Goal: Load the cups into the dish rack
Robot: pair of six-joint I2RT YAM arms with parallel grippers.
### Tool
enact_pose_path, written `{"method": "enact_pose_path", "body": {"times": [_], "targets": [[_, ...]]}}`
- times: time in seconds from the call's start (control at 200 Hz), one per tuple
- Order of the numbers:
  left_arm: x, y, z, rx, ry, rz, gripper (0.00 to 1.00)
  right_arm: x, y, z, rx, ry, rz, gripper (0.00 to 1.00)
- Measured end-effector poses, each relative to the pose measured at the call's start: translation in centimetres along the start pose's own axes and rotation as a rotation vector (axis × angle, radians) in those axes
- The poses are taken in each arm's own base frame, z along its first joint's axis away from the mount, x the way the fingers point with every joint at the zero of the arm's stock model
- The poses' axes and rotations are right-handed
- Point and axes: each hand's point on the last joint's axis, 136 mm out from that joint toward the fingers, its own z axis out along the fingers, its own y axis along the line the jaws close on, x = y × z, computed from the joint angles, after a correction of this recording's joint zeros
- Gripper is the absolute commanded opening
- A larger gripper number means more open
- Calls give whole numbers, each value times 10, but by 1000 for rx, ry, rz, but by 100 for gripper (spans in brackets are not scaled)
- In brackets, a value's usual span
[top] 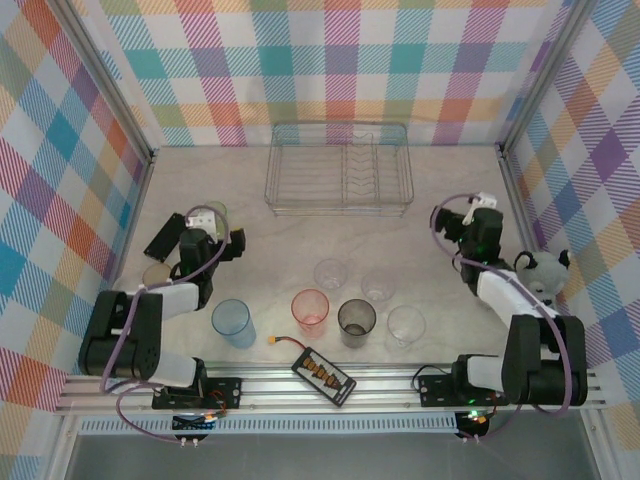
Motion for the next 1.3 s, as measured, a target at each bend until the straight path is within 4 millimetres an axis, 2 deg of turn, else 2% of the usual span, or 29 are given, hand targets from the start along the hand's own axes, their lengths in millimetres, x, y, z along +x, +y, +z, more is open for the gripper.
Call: {"method": "enact_pose_path", "body": {"times": [0.065, 0.2, 0.36, 0.43, 0.505, 0.57, 0.745, 0.885, 1.045, 1.3], "targets": [[-24, 4, -11, -28, -68, -10, 100, -13, 5, -2, -15, 27, 47, 99], [-75, 16, -45, -94, -215, -64, 100, -22, 27, 0, -87, 140, 111, 95], [-118, 19, -70, -113, -225, -106, 100, -42, 54, 19, -166, 272, 152, 88], [-127, 17, -75, -106, -204, -114, 100, -48, 67, 31, -202, 313, 153, 85], [-126, 14, -78, -93, -167, -115, 100, -47, 76, 46, -227, 372, 152, 78], [-117, 11, -78, -76, -117, -110, 100, -41, 82, 60, -235, 432, 159, 69], [-88, 3, -79, -30, 21, -96, 100, -13, 92, 97, -241, 580, 147, 64], [-78, -2, -84, -1, 75, -93, 100, 9, 102, 104, -222, 657, 78, 62], [-71, -7, -87, 29, 113, -107, 100, 15, 123, 110, -210, 681, -54, 53], [-65, -14, -88, 65, 143, -120, 100, 34, 119, 119, -113, 728, -215, 36]]}}
